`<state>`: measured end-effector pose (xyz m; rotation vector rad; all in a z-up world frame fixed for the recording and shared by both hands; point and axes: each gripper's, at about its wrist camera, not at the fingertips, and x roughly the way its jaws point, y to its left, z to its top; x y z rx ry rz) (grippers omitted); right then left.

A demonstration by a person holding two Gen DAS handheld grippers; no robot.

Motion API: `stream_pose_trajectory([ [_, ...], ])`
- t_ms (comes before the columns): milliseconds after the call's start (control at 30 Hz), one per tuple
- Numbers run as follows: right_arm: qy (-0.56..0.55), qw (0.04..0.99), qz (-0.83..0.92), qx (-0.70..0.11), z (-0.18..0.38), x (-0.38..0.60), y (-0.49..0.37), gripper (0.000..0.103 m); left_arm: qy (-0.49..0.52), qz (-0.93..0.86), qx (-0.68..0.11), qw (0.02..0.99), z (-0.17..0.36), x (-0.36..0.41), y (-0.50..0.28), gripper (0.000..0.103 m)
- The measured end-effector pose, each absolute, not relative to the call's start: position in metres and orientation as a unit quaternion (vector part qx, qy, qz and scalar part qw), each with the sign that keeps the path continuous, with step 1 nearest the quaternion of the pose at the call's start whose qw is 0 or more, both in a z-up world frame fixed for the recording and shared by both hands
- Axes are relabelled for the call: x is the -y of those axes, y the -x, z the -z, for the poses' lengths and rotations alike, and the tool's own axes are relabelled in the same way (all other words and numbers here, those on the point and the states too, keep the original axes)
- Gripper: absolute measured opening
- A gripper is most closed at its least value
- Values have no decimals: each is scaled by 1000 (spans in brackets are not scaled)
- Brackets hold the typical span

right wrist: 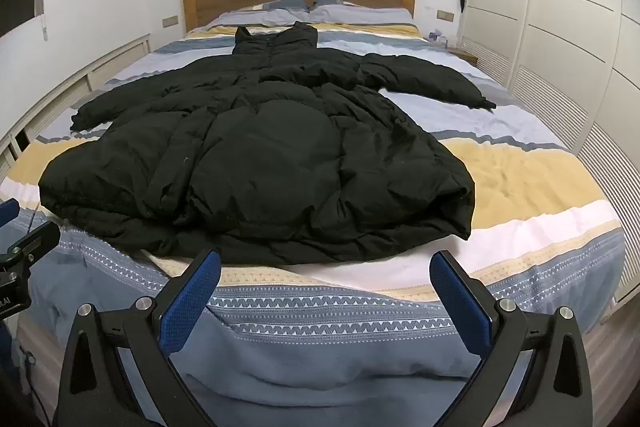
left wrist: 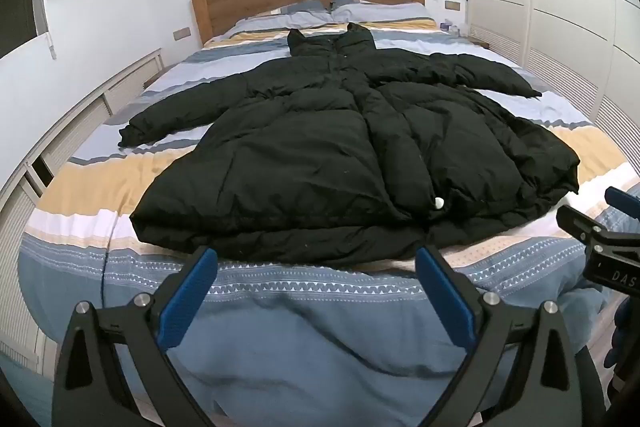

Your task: Fold large clothes

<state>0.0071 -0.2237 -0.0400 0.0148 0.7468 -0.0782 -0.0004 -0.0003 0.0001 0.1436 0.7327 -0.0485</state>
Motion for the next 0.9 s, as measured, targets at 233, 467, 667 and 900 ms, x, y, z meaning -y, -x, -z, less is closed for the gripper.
stream_pose_trajectory([
  [233, -4, 930, 39, -365, 40, 223, -6, 102, -65, 26, -362, 930, 0, 0, 0, 100],
  [467, -2, 931, 43, -362, 40, 221, -6, 102, -65, 26, -365, 929, 0, 5, 2, 100],
  [667, 0, 932, 42, -361, 38, 223, -4, 102, -59, 26, -367, 928, 2, 4, 2, 100],
  [900, 1, 931, 41, -362, 37, 224, -4, 102, -58, 37, -370, 927, 4, 5, 1, 100],
])
